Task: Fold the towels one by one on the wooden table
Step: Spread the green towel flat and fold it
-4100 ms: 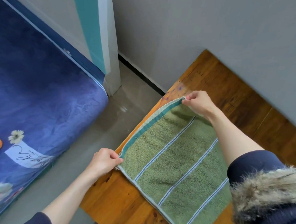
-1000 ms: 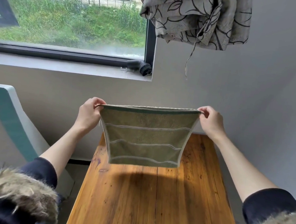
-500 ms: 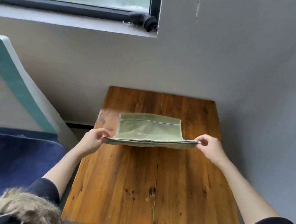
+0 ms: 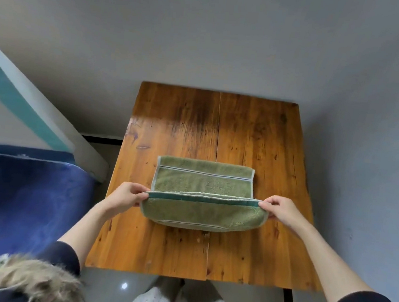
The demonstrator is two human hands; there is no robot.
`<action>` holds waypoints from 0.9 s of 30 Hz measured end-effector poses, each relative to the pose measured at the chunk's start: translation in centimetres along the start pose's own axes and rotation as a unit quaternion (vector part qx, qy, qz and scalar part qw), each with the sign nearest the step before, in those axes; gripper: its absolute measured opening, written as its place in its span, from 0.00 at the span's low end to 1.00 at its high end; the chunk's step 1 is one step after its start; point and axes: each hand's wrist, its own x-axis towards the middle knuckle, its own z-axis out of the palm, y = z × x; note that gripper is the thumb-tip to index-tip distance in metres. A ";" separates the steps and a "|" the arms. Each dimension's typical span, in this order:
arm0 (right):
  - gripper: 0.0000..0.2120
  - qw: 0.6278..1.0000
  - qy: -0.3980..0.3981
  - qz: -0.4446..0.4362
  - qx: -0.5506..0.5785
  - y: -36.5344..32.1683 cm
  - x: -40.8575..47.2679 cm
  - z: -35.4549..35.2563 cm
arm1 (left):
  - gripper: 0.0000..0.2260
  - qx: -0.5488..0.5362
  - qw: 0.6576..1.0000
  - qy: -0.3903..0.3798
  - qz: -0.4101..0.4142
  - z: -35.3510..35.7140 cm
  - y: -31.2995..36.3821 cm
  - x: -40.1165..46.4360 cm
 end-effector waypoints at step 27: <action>0.10 0.987 0.158 0.030 0.004 -0.3 16.5 3.3 | 0.07 0.053 0.981 0.183 -0.017 0.7 0.9 16.9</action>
